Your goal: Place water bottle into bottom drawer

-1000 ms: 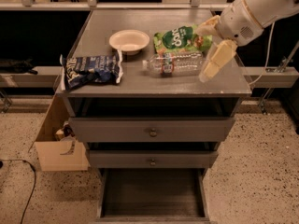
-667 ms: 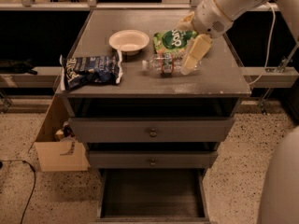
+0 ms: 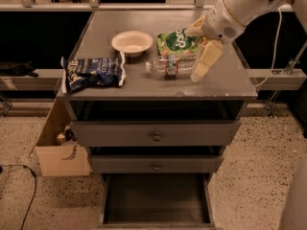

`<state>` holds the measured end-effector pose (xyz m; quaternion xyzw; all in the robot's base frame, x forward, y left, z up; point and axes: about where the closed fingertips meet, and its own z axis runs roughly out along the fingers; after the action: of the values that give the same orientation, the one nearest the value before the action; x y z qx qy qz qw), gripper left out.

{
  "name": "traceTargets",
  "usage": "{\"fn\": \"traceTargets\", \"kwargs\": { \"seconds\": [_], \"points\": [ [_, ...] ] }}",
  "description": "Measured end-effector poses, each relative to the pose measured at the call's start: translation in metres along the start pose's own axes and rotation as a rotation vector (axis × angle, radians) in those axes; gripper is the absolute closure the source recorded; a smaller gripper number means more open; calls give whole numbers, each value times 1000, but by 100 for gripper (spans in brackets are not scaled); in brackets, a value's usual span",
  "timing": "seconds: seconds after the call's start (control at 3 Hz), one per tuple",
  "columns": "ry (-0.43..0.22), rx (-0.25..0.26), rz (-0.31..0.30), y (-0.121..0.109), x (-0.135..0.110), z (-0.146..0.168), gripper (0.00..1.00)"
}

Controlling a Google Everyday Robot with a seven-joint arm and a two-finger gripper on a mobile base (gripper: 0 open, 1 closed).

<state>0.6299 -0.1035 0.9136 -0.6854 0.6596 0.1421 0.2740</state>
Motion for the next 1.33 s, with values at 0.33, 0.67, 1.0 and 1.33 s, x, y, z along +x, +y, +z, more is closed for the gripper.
{"fn": "traceTargets", "kwargs": {
  "seconds": [0.33,0.67,1.0,1.33],
  "points": [
    [30,-6,-7,-8,7,4,0],
    [56,-17,-12,-22,13,12,0],
    [83,-25,-8,-37,24,19,0],
    [109,-26,5,-53,39,25,0]
  ]
}}
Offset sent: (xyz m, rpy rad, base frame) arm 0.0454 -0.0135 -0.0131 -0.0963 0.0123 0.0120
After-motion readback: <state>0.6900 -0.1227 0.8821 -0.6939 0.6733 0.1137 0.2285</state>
